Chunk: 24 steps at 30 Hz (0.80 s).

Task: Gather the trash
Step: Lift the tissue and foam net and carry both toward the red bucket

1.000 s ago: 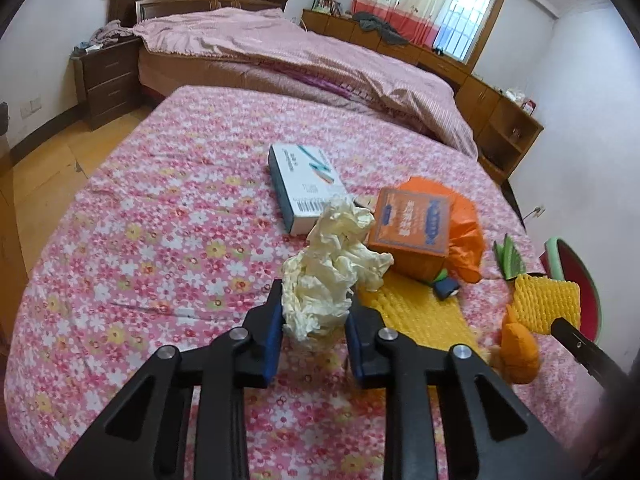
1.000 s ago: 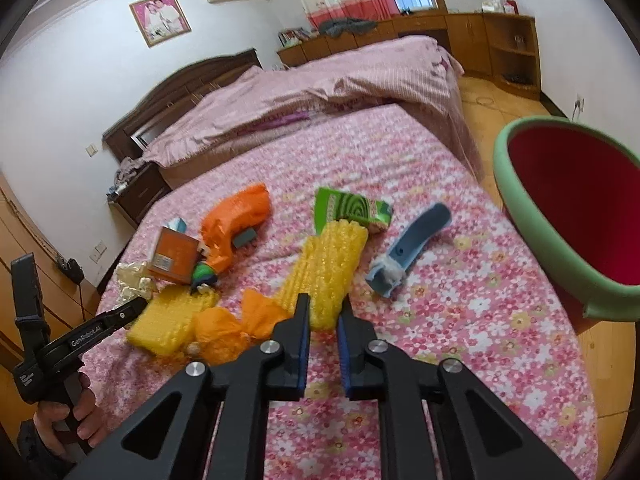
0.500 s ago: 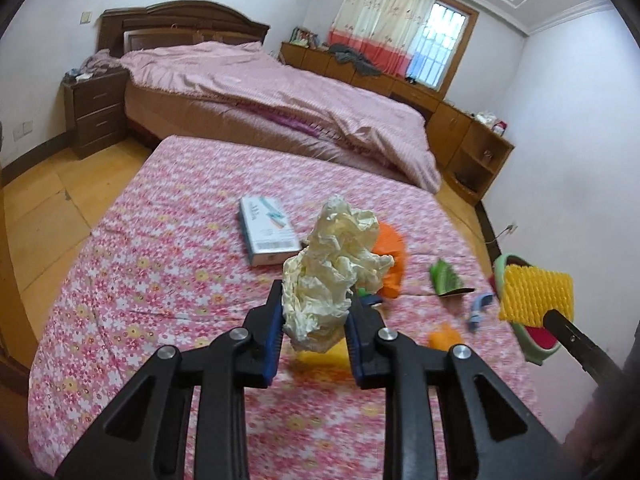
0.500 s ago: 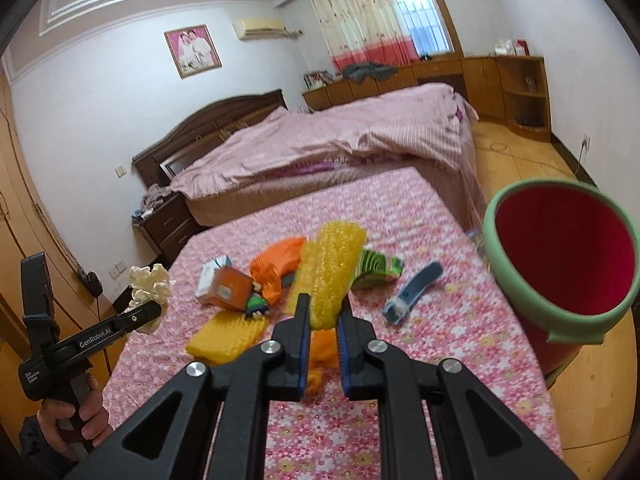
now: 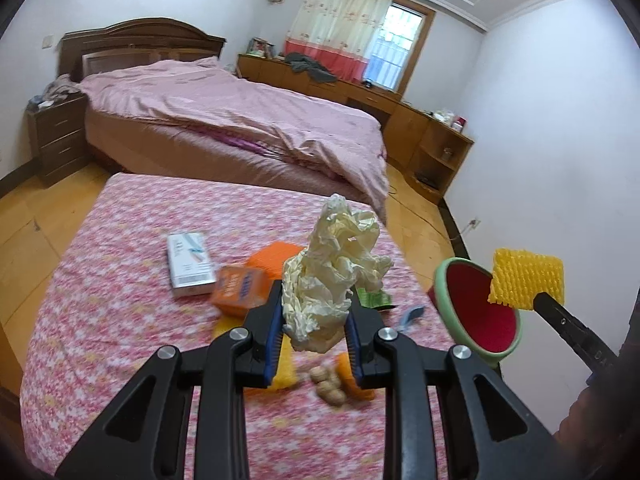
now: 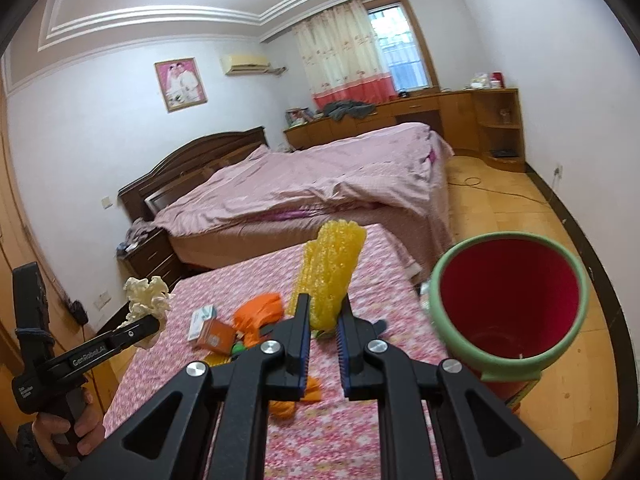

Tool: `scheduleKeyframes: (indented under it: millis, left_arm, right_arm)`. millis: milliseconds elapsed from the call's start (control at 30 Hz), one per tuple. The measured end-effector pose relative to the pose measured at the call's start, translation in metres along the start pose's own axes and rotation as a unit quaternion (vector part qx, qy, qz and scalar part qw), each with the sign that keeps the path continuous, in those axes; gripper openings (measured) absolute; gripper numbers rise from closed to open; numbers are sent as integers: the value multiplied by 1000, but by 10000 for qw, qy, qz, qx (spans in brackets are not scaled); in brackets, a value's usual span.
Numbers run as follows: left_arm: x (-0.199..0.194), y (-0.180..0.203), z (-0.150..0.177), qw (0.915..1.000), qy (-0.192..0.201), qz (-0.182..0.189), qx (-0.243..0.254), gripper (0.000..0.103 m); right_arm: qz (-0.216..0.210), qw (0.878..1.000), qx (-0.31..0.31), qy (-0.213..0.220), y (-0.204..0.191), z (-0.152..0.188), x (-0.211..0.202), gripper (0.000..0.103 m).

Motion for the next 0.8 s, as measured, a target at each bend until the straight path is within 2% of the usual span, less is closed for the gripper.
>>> scheduleKeyframes:
  millis: [400, 600, 800]
  left_arm:
    - [45, 100, 26, 9953, -514, 410, 705, 27]
    - [82, 153, 55, 9882, -898, 579, 1093, 27]
    - [131, 179, 88, 9793, -1398, 500, 1378, 27]
  right_arm:
    - [586, 9974, 410, 116, 75, 4, -14, 14]
    - [791, 9937, 795, -16, 120, 21, -8, 14]
    - [888, 9884, 1206, -261, 164, 50, 6, 14]
Point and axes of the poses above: each gripper's, at about its wrist camera, not at the fingertips, and x roughly the way its jaws point, y to its right, z to its underside, the point moved 7 cm from there along x, roughly the way its jaws point, and after that the axes turned 15 degrees about -x, right-handed, at the moved point
